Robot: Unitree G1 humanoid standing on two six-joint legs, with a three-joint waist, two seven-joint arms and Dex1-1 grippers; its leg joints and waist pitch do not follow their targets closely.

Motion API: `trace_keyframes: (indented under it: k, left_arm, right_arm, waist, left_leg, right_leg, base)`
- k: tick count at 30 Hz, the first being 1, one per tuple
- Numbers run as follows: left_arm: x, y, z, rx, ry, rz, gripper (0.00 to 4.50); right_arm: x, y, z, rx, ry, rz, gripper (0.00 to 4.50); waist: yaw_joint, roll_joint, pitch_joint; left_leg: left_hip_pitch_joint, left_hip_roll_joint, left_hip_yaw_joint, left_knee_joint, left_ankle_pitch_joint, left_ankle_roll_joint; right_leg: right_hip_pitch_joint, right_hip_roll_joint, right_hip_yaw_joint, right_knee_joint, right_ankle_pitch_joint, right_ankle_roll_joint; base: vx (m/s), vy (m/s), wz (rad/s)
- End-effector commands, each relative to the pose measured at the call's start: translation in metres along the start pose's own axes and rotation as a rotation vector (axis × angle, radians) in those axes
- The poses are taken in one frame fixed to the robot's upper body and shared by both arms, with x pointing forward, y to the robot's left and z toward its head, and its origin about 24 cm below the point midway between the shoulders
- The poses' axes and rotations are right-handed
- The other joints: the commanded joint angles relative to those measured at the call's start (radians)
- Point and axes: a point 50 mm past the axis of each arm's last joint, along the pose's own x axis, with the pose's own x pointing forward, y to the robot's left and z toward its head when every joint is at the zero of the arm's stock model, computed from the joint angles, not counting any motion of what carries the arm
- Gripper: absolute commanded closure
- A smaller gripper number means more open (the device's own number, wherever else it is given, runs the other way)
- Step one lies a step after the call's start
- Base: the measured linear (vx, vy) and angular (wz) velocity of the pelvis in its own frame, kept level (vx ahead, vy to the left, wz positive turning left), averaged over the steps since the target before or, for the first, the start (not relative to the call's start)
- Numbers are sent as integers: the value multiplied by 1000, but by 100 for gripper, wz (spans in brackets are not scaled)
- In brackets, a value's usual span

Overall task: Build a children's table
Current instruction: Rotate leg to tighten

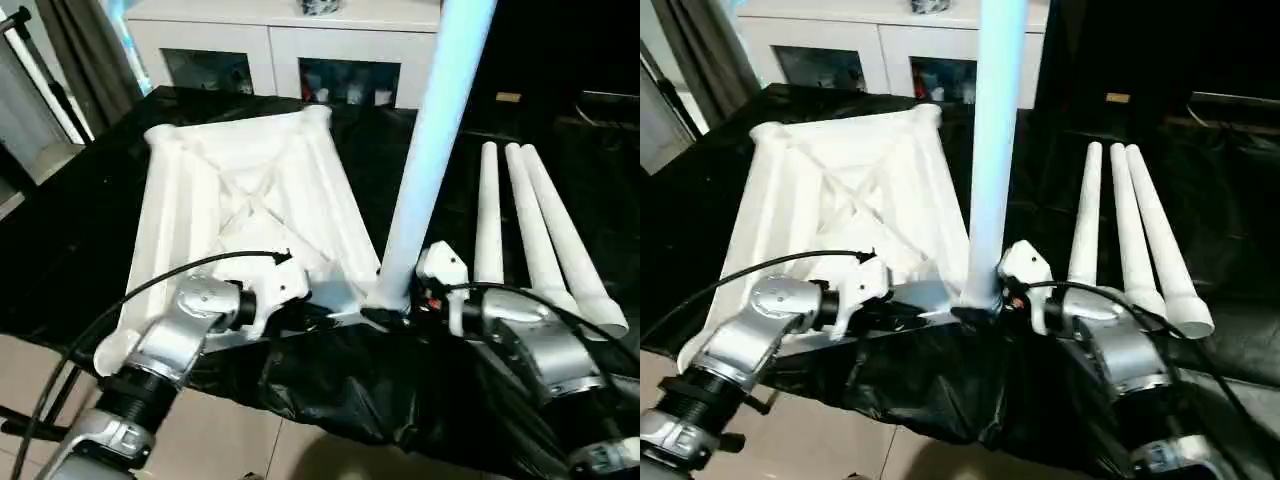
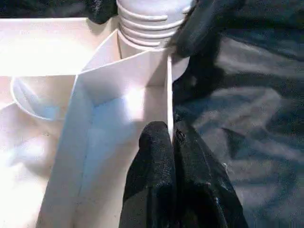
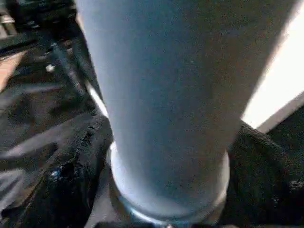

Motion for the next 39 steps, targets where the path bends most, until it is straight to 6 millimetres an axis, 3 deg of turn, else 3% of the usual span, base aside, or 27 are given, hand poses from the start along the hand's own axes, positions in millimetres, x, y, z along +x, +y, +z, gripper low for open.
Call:
trace_keyframes:
  k: [1, 5, 8, 9, 10, 15, 16, 19, 20, 24, 27, 28, 30, 38, 39]
  left_arm:
    - [-1, -1, -6, -9, 39, -38, 450]
    - [-4, 1, -7, -3, 46, -55, 450]
    - [-4, 0, -8, -6, 43, -59, 450]
    - [-3, 0, -8, -6, 42, -59, 450]
    - [-3, -1, -8, -7, 41, -59, 450]
    - [12, -3, -7, -18, 35, 33, 450]
    - [20, -3, -7, -32, 43, 78, 450]
    - [35, -7, -4, -63, 30, 114, 450]
    - [45, -10, 0, -84, 6, 127, 450]
    - [65, -16, 9, -117, -20, 161, 450]
    - [81, -20, 16, -133, -32, 188, 450]
    - [82, -21, 17, -133, -34, 190, 450]
    - [83, -21, 19, -129, -40, 196, 450]
    - [61, -17, 13, -81, -43, 141, 450]
    - [55, -16, 11, -68, -37, 124, 450]
  right_arm:
    - [5, 7, -8, 23, 55, 87, 86]
    - [5, 7, -7, 25, 48, 109, 111]
    - [6, 11, -6, 34, 40, 124, 134]
    - [7, 12, -7, 40, 36, 126, 143]
    - [7, 13, -7, 44, 32, 126, 143]
    - [17, 18, -14, 108, -21, -14, 171]
    - [23, 17, -19, 116, -17, -111, 172]
    - [34, 18, -25, 154, -17, -241, 173]
    - [42, 21, -27, 188, -21, -302, 173]
    - [61, 29, -25, 232, -28, -385, 173]
    - [80, 38, -16, 238, -58, -419, 173]
    - [82, 39, -14, 228, -63, -418, 173]
    - [83, 39, -10, 207, -72, -425, 118]
    - [54, 17, -11, 167, -92, -408, 66]
    - [47, 13, -10, 147, -90, -391, 66]
  waist:
    - [4, -21, -50]
    - [7, -18, -48]
    - [8, -18, -49]
    - [9, -25, -53]
    - [11, -22, -53]
    - [13, -24, -51]
    - [8, -24, -43]
    - [1, -20, -34]
    - [-4, -22, -30]
    - [-12, -23, -29]
    - [-18, -14, -26]
    - [-19, -16, -26]
    - [-18, -18, -25]
    - [-13, -18, -34]
    - [-13, -14, -39]
  left_leg:
    - [0, 36, -4, -53, -53, 120]
    - [2, 37, -5, -55, -68, 98]
    - [2, 36, -4, -53, -57, 97]
    - [2, 36, -3, -50, -47, 102]
    - [1, 36, -5, -51, -41, 103]
    - [0, 36, -6, -52, -40, 102]
    - [4, 38, -6, -61, -103, 74]
    - [10, 36, -8, -73, -191, 20]
    - [14, 37, -9, -79, -241, -4]
    - [15, 33, -15, -85, -290, -15]
    - [15, 32, -19, -89, -322, -23]
    - [18, 32, -20, -90, -337, -22]
    - [17, 30, -19, -90, -342, -16]
    - [6, 31, -18, -88, -255, 15]
    - [2, 33, -17, -84, -206, 26]
  right_leg:
    - [49, -64, 26, -53, 120, -285]
    - [47, -66, 28, -53, 83, -286]
    - [48, -65, 29, -50, 113, -290]
    - [51, -64, 29, -48, 137, -292]
    - [51, -65, 29, -46, 143, -291]
    - [49, -67, 29, -49, 139, -282]
    - [44, -68, 29, -62, 18, -270]
    - [40, -72, 32, -80, -189, -235]
    - [33, -71, 36, -91, -284, -204]
    - [28, -69, 38, -100, -355, -160]
    - [23, -70, 39, -107, -404, -138]
    - [21, -69, 39, -110, -420, -128]
    - [19, -69, 42, -112, -427, -122]
    - [33, -69, 41, -101, -284, -149]
    - [37, -68, 40, -94, -189, -169]
  base:
    - [0, 0, 0]
    - [0, 0, 0]
    - [0, 0, 0]
    - [0, 0, 0]
    - [0, 0, 0]
    - [0, 0, 0]
    - [0, 0, 0]
    - [0, 0, 0]
    - [0, 0, 0]
    - [0, 0, 0]
    - [0, 0, 0]
    - [0, 0, 0]
    - [0, 0, 0]
    - [0, 0, 0]
    - [0, 0, 0]
